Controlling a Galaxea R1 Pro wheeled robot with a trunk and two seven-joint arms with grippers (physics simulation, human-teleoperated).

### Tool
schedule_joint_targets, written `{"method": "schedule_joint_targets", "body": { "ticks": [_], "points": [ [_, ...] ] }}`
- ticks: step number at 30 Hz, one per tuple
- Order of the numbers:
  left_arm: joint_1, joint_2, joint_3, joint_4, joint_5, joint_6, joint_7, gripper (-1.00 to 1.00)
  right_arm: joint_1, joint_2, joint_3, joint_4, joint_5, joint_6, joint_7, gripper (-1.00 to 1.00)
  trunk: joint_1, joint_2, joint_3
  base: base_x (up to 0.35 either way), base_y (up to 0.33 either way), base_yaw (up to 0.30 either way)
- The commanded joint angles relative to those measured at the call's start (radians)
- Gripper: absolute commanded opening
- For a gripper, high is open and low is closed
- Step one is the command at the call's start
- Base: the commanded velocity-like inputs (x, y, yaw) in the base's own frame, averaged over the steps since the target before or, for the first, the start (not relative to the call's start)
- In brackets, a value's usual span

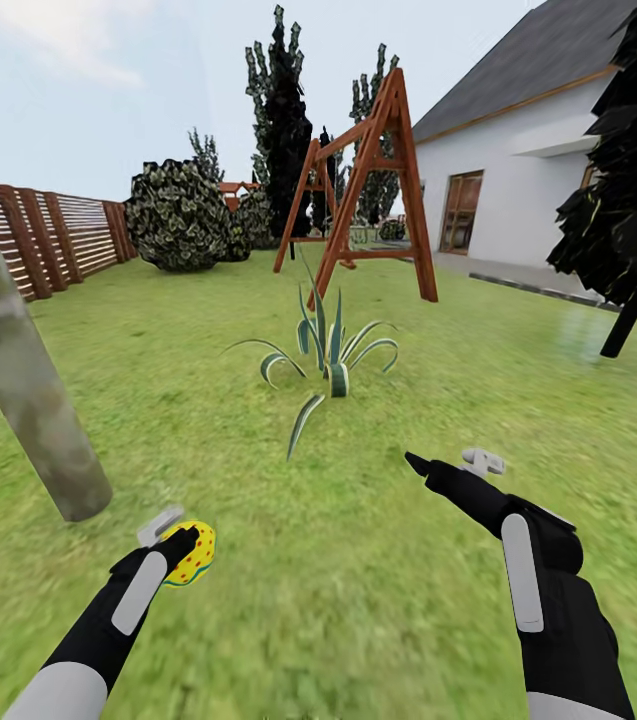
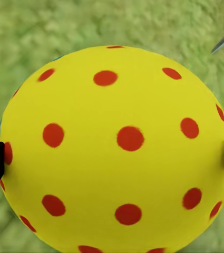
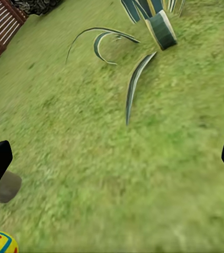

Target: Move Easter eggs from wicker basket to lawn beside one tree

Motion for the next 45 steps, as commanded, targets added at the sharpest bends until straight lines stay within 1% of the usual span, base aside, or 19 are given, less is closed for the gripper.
{"method": "schedule_joint_targets", "body": {
  "ticks": [1, 20, 21, 22, 23, 24, 27, 32, 40, 45],
  "points": [
    [0.000, 0.000, 0.000, -0.002, 0.008, 0.003, 0.006, -1.00, -0.001, 0.001, -0.003, -0.001, 0.003, 0.005, 0.008, 1.00, 0.000, -0.001, -0.005, 0.000, 0.000, 0.000],
    [0.000, 0.000, 0.000, -0.003, 0.008, 0.004, 0.005, -1.00, -0.001, 0.001, -0.003, -0.001, 0.003, 0.005, 0.007, 1.00, 0.009, -0.005, -0.078, 0.000, 0.000, 0.000],
    [0.000, 0.000, 0.000, -0.003, 0.005, 0.004, 0.005, -1.00, -0.001, 0.001, -0.003, -0.001, 0.003, 0.005, 0.008, 1.00, 0.009, -0.005, -0.082, 0.000, 0.000, 0.000],
    [0.000, 0.000, 0.000, -0.004, -0.005, 0.004, 0.005, -1.00, -0.001, 0.001, -0.003, -0.001, 0.003, 0.005, 0.008, 1.00, 0.010, -0.006, -0.086, 0.000, 0.000, 0.000],
    [0.000, -0.001, 0.000, -0.005, -0.030, 0.003, 0.004, -1.00, -0.001, 0.001, -0.003, -0.001, 0.003, 0.005, 0.007, 1.00, 0.010, -0.006, -0.090, 0.000, 0.000, 0.000],
    [-0.001, -0.002, 0.000, -0.005, -0.041, 0.003, 0.004, -1.00, -0.001, 0.001, -0.003, -0.001, 0.003, 0.005, 0.007, 1.00, 0.011, -0.006, -0.094, 0.000, 0.000, 0.000],
    [-0.001, -0.003, 0.001, -0.006, -0.057, 0.002, 0.003, -1.00, -0.001, 0.001, -0.003, -0.001, 0.003, 0.005, 0.007, 1.00, 0.012, -0.007, -0.106, 0.000, 0.000, 0.000],
    [-0.001, -0.003, 0.000, -0.010, -0.061, 0.002, 0.001, -1.00, -0.001, 0.001, -0.003, -0.001, 0.003, 0.005, 0.007, 1.00, 0.014, -0.008, -0.125, 0.000, 0.000, 0.000],
    [0.000, -0.001, 0.000, -0.026, -0.063, 0.002, -0.035, -1.00, -0.001, 0.001, -0.003, -0.001, 0.003, 0.005, 0.007, 1.00, 0.018, -0.010, -0.156, 0.000, 0.000, 0.000],
    [0.000, -0.001, -0.001, -0.026, -0.063, -0.007, -0.038, -1.00, -0.001, 0.001, -0.003, -0.001, 0.003, 0.005, 0.007, 1.00, 0.020, -0.011, -0.175, 0.000, 0.000, 0.000]
  ]
}}
